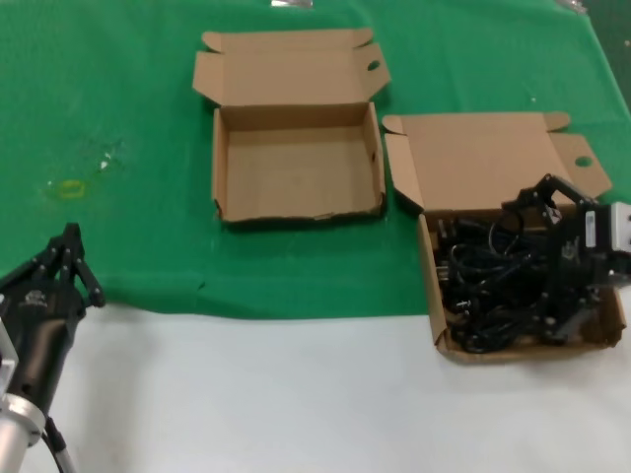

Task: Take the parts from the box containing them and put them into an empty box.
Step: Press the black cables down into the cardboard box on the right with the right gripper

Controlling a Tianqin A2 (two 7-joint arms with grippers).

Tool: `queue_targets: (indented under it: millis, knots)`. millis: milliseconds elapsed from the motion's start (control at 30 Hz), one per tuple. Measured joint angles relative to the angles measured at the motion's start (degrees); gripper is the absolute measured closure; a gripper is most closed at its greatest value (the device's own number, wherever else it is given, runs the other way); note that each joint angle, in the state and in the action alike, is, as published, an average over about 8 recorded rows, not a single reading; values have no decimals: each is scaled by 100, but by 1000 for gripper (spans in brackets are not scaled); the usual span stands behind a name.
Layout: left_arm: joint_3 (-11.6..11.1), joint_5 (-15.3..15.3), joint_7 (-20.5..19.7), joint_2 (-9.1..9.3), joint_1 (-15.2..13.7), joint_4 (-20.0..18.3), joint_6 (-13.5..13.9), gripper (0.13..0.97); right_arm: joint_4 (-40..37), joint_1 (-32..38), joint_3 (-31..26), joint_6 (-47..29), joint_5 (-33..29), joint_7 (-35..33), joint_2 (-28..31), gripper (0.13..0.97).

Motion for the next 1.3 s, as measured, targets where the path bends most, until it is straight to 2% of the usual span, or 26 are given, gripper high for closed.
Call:
queue_targets:
  millis: [167,333,833,1133,1300]
  knots:
    - [0,0,0,0,0,0,0,953,-727,777,-330,-748,-318,-538,-234,129]
    - [0,0,0,0,0,0,0,953,-1402,1332,-552,-1127,-574,-982,-542,129]
    - [0,0,0,0,0,0,0,953,-2925,1966,-747,-1135,-948,-1874,-1202,150]
    - [0,0,-2,0,0,0,0,953,-3233,2067,-724,-1049,-1023,-2009,-1312,241]
    - [0,1,-3,0,0,0,0,953,-3219,2054,-710,-1039,-1042,-1988,-1319,343]
